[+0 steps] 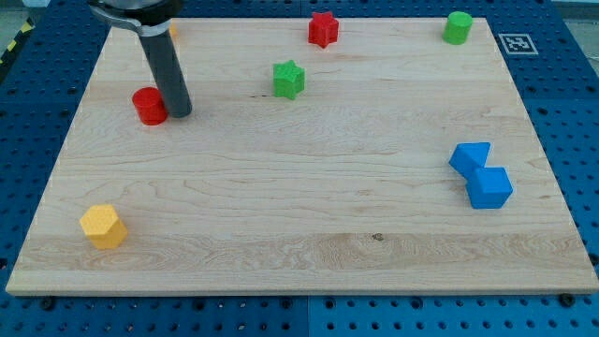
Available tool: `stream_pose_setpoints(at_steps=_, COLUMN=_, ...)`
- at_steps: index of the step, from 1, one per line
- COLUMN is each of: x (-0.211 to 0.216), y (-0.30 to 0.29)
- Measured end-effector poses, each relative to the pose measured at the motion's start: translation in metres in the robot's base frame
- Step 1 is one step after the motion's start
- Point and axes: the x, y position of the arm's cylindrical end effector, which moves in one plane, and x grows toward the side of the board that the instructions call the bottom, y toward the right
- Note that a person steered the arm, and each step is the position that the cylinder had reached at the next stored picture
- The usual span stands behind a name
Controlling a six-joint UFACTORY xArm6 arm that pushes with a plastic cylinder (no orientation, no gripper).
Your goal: Move the green star slightly down
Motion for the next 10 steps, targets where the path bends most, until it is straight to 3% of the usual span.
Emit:
stream_pose_setpoints(at_steps=4, x=-0.079, y=0.112)
stream_pose_setpoints(at_steps=7, x=-0.046, y=0.134)
stream_pose_setpoints(at_steps=10, x=-0.046, y=0.134)
